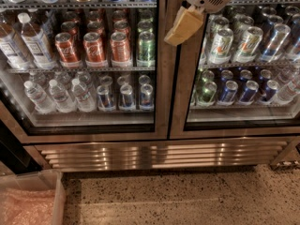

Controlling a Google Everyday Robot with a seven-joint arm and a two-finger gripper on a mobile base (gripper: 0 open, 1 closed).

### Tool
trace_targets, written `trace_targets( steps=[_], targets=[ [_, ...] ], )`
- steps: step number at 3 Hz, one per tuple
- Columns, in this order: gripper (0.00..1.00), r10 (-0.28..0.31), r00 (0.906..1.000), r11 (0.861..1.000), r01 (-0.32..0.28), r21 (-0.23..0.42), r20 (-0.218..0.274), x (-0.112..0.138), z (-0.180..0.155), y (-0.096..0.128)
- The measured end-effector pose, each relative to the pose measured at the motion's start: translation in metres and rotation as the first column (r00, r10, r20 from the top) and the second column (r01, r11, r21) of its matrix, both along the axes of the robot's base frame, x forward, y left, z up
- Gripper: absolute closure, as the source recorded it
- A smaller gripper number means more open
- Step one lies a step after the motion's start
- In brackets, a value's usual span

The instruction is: Open left fridge door

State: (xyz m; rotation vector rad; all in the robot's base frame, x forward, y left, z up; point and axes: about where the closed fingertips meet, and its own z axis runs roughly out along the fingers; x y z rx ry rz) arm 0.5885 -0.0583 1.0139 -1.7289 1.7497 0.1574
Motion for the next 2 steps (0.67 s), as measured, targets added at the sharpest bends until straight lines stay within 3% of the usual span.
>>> trace_targets(
  steps=[1, 2],
  targets=[
    [0.64, 0.000, 1.0000, 1.000, 0.000, 0.000, 0.000, 0.0000, 0.0000, 0.0000],
    [0.95, 0.000, 1.0000, 1.000, 0.000, 0.000, 0.000, 0.0000, 0.0000, 0.0001]
  ],
)
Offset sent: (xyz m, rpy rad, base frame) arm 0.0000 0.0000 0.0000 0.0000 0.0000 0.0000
